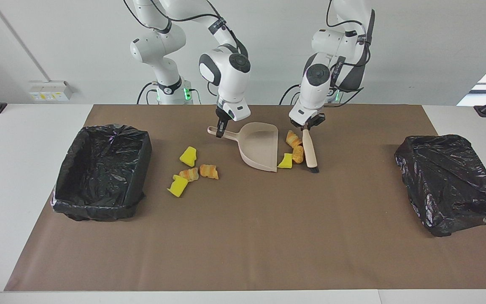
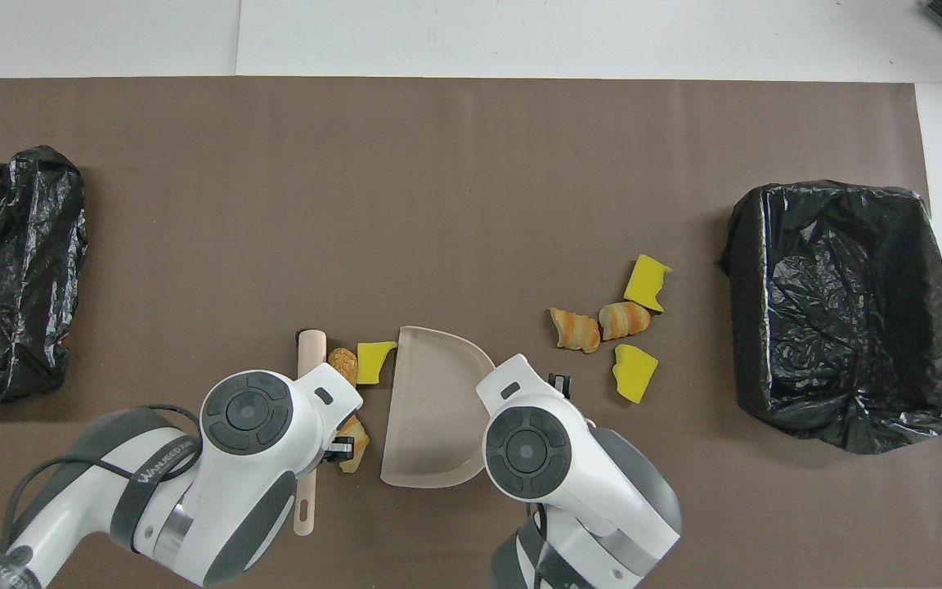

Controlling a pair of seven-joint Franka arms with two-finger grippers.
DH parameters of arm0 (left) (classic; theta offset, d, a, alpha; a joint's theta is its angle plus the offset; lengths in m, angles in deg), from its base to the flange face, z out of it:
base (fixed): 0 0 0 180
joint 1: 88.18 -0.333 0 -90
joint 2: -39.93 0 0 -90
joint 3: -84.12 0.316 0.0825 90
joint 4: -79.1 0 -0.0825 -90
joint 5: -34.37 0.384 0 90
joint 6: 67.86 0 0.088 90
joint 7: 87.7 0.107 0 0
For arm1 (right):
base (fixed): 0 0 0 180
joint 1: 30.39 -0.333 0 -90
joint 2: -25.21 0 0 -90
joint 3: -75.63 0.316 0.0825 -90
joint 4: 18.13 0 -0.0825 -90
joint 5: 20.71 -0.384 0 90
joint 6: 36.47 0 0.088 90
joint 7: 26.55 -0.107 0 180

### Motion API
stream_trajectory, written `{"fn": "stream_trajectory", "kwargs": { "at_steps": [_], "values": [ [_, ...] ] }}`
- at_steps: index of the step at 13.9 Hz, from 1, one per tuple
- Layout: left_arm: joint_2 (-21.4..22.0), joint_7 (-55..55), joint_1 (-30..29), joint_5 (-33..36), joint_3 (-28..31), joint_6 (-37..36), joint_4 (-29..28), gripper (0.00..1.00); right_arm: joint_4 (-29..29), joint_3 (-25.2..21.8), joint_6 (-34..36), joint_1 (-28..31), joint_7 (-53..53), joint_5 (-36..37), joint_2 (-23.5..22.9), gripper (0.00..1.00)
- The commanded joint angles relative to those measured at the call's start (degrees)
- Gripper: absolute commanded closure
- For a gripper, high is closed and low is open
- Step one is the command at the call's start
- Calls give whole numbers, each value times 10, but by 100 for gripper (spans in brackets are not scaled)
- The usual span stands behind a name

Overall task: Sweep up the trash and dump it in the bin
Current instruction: 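Sweep the bread and sponge bits into the dustpan with the left gripper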

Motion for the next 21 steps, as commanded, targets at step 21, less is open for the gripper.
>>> {"fn": "stream_trajectory", "kwargs": {
  "at_steps": [21],
  "values": [
    [122, -5, 63, -77, 14, -157, -20, 100, 4, 0, -9, -1, -15, 19, -1, 100]
  ]
}}
